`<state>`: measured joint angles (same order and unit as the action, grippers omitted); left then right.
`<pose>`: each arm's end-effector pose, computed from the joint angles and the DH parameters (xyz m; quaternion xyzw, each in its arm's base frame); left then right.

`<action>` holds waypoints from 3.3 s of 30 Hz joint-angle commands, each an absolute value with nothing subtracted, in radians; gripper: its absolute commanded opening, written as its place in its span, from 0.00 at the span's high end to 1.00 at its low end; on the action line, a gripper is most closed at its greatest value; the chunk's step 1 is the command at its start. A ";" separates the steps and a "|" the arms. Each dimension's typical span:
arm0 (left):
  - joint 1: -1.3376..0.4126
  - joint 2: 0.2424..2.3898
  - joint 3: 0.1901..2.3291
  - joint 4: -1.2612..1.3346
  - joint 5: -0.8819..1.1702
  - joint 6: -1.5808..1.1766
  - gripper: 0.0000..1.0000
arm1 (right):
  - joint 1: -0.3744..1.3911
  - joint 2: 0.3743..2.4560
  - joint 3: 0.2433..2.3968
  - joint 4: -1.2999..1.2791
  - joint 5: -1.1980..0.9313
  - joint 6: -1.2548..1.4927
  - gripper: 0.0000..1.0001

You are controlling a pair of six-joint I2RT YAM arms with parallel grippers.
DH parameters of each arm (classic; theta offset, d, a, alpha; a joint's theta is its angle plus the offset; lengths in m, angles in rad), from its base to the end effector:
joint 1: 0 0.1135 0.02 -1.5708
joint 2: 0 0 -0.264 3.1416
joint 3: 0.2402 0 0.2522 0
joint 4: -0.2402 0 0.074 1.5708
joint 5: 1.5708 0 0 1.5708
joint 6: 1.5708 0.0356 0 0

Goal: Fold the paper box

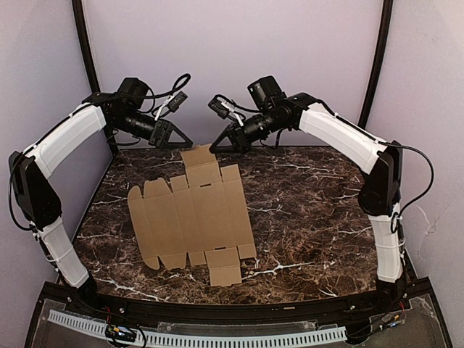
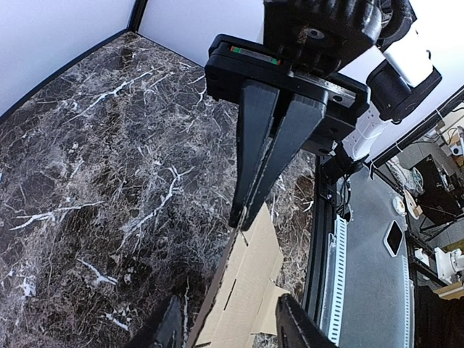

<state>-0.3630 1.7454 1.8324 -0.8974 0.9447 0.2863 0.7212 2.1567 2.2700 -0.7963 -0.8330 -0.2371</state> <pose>0.3357 -0.1584 0.3858 0.4238 0.7299 -0.4349 0.3140 0.3420 0.3358 0.3590 -0.5349 0.6528 0.4488 0.2937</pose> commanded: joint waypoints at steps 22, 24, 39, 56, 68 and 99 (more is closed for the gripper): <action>-0.386 1.750 1.801 -0.947 0.926 0.353 0.64 | 0.762 2.161 2.359 -0.794 -0.807 -0.186 1.00; -0.388 1.751 1.798 -0.953 0.926 0.359 0.68 | 0.762 2.160 2.358 -0.793 -0.805 -0.185 1.00; -0.398 1.763 1.795 -0.947 0.910 0.366 0.99 | 0.768 2.135 2.322 -0.782 -0.789 -0.191 1.00; -0.328 1.576 1.507 -0.528 0.990 0.135 0.99 | 0.654 1.636 1.519 -0.351 -0.681 -0.082 0.02; -0.290 1.443 1.132 0.330 1.005 -0.522 0.99 | 0.564 1.532 1.259 -0.206 -0.818 -0.098 0.01; -0.290 1.252 0.609 1.125 0.867 -1.000 0.99 | 0.514 1.845 1.704 -0.519 -1.152 -0.311 0.34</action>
<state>-0.2935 1.2728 0.6296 1.0256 0.8757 -0.9634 0.4889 1.8187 1.6733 -0.4534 -1.0878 -0.2684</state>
